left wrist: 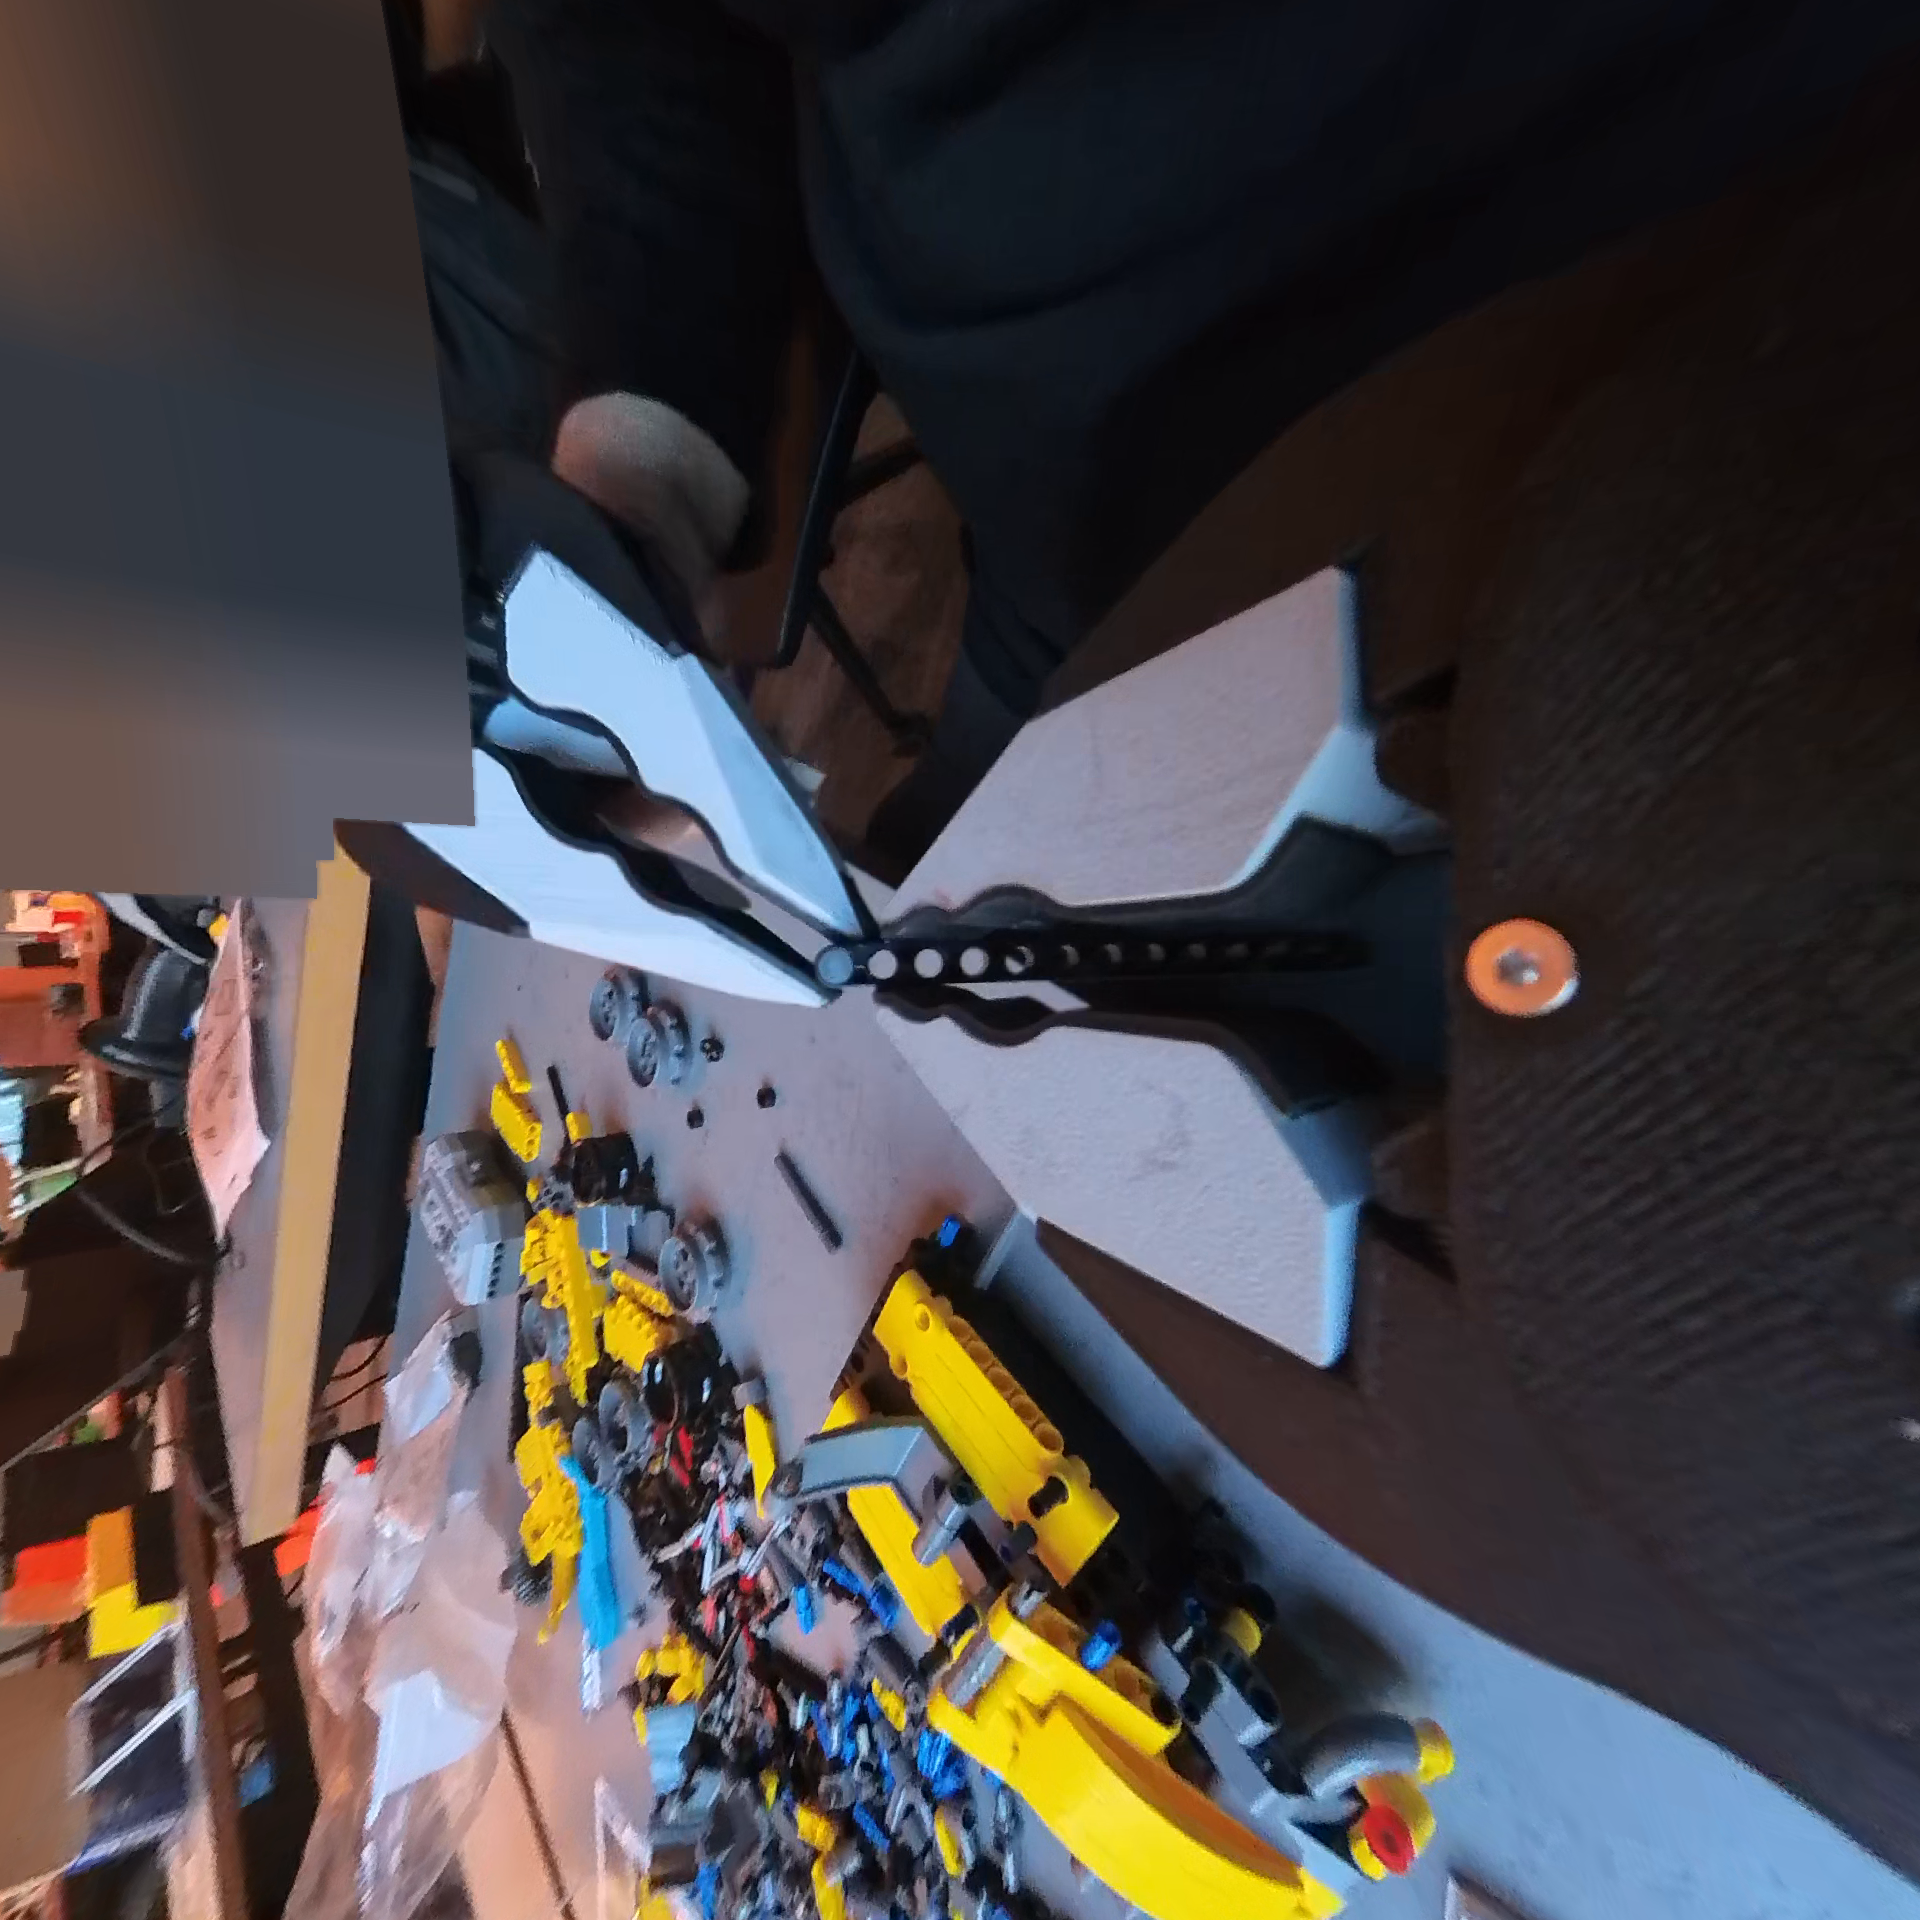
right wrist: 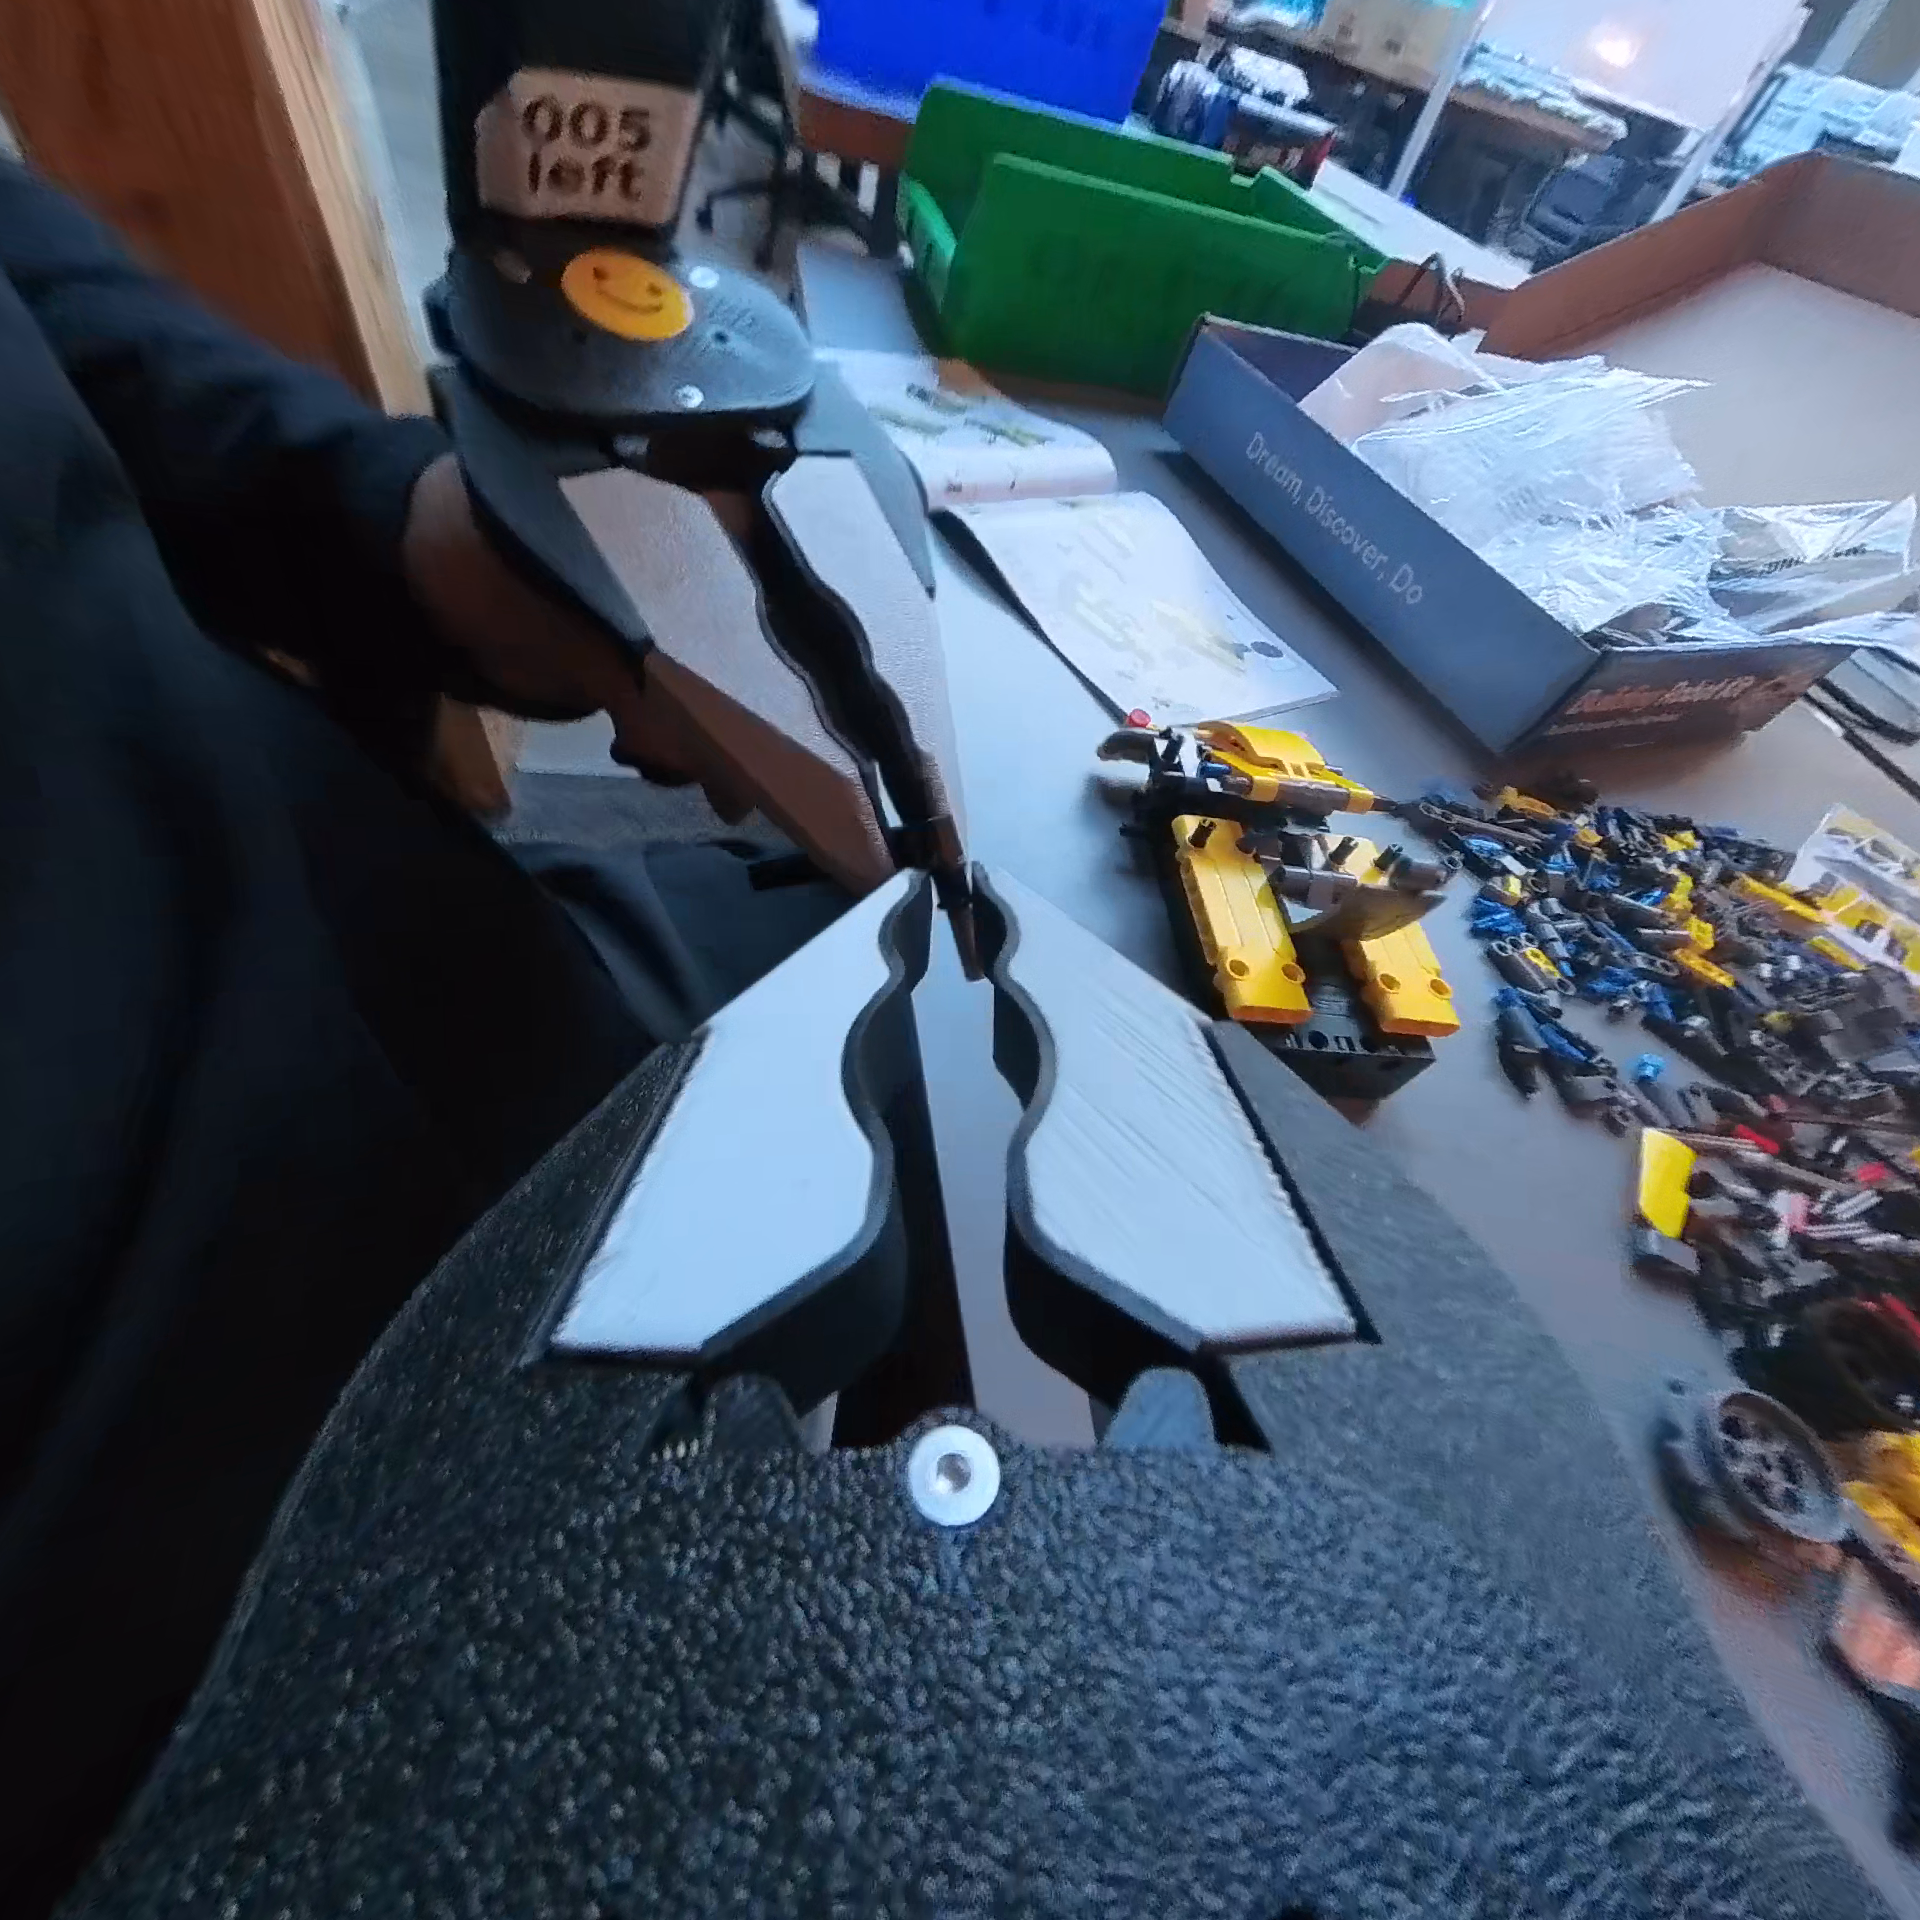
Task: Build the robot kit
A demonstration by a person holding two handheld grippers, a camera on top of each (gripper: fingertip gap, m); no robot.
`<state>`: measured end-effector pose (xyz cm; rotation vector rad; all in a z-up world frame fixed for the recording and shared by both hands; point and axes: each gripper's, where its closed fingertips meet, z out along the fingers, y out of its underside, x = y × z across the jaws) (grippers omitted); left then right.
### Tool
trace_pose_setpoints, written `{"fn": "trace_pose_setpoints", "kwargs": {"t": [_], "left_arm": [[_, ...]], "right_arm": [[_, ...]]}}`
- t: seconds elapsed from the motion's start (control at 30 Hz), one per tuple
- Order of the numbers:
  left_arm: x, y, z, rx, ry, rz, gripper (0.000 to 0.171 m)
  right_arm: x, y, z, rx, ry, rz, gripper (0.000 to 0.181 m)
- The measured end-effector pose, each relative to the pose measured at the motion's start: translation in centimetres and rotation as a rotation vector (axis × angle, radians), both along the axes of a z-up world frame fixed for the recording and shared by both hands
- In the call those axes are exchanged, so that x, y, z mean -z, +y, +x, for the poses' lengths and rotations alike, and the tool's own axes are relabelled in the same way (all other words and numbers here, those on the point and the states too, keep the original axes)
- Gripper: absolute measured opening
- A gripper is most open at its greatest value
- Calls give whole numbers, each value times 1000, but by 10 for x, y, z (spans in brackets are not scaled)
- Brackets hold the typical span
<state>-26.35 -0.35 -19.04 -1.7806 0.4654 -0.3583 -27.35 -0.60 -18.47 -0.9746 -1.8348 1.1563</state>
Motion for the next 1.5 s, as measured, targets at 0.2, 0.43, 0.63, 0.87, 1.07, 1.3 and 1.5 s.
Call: {"fn": "trace_pose_setpoints", "kwargs": {"t": [0.2,0.43,0.63,0.87,1.07,1.3,1.5], "left_arm": [[-3,-1,-2,-37,64,50,5],[5,0,0,-6,-35,-14,4],[10,-1,-3,-15,-76,-40,6],[13,-4,-11,-38,-116,-69,7],[8,-7,-30,-117,-238,-62,5],[13,-13,-105,-459,-1004,-19,5],[11,-20,-125,-545,-1177,61,5]], "right_arm": [[-1,-1,0,24,35,-42,7],[6,1,1,34,6,-57,7],[7,2,-1,34,-19,-9,6],[-3,5,-11,27,-9,54,6],[-25,7,-38,-5,-20,42,7],[-35,0,-66,-1,-77,-135,29],[22,-40,-66,21,-207,-117,35]]}}
